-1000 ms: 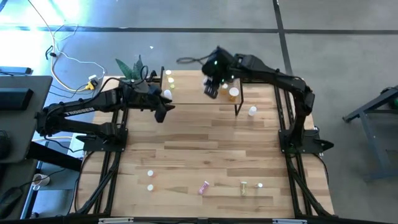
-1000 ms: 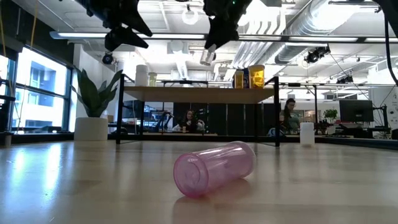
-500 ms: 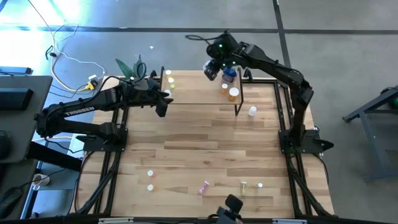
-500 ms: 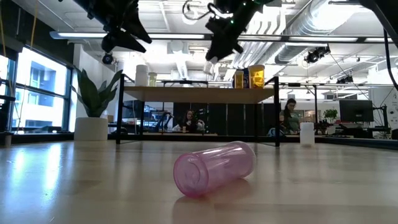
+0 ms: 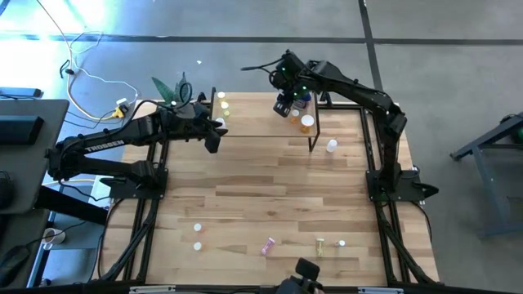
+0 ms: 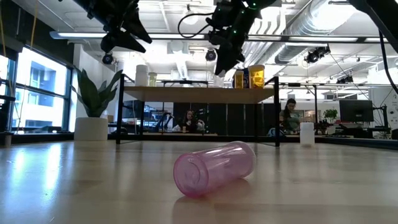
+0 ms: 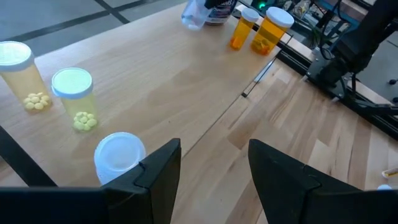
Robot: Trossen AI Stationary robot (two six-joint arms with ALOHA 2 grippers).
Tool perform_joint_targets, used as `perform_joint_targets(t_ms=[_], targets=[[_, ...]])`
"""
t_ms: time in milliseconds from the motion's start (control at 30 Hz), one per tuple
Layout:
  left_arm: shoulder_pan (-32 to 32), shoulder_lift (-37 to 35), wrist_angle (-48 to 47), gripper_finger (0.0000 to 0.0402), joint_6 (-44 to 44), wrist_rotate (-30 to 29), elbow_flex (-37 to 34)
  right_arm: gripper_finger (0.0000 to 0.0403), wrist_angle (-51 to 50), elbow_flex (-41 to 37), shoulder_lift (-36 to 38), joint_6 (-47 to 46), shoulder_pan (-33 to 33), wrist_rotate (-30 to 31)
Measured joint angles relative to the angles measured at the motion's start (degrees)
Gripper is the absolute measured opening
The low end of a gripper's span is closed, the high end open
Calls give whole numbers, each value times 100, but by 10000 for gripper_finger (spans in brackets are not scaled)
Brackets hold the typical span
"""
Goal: Pick and place medicine bottles onto shelf by color
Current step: Put the small transparent pill bottle on the shelf
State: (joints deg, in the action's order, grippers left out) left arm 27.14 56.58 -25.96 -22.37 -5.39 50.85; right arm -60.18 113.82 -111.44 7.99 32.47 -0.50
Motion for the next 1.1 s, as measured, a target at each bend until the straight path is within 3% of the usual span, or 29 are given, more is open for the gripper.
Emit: perform_joint_targets(t_ms=[933,1100], targets=[[-4,0,2,179,2,83,0,124,-459,-28,-138,110,-151,97],[-4,0,2,179,2,278,0,150,-460,-28,-140,149,-151,110]])
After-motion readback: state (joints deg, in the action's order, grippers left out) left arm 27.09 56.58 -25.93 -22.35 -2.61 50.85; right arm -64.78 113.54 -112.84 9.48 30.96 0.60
